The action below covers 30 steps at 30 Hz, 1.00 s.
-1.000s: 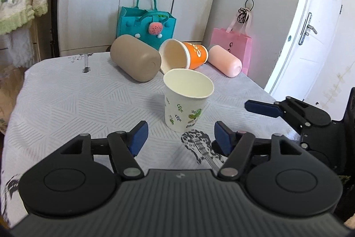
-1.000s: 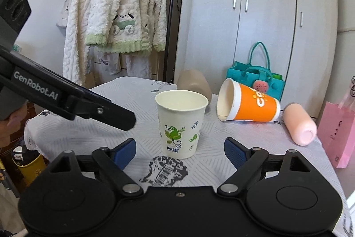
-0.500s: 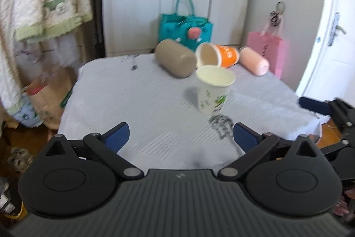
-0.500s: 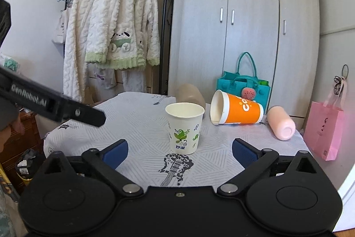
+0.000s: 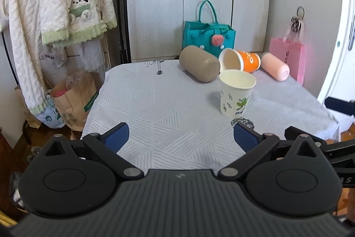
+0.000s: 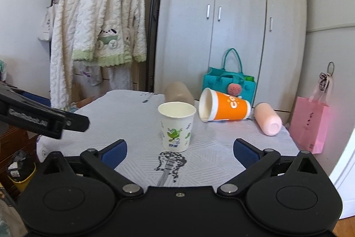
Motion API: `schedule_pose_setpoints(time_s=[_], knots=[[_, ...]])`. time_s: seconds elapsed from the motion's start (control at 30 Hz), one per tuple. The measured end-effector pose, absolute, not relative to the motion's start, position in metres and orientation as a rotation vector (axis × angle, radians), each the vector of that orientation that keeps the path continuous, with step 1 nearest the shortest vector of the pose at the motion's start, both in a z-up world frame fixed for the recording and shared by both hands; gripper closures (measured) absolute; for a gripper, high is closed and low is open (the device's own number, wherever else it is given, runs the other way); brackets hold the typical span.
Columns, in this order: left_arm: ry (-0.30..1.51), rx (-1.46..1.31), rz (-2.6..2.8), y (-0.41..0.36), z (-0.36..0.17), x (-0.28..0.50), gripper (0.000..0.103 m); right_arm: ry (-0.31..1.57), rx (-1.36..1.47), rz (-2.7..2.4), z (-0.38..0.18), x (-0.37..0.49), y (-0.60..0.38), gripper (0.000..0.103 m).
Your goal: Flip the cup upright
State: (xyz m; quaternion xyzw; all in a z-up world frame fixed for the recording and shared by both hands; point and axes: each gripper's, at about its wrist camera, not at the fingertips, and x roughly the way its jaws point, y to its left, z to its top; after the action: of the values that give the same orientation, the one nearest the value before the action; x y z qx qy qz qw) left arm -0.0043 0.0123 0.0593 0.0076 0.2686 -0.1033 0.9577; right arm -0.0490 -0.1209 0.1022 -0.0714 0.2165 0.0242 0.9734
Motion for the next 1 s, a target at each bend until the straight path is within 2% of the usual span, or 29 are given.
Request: schedule_pose_setpoints(time_s=[0.57, 1.0], knots=[[0.477, -0.013, -0.153, 0.007, 0.041, -0.018, 0.0, 0.431, -0.143, -0.078, 0.088, -0.052, -0.138, 0.0], [0.509, -0.005, -0.136, 0.005, 0.026, -0.009, 0.0, 0.438, -0.137, -0.136, 0.083, -0.045, -0.135, 0.0]])
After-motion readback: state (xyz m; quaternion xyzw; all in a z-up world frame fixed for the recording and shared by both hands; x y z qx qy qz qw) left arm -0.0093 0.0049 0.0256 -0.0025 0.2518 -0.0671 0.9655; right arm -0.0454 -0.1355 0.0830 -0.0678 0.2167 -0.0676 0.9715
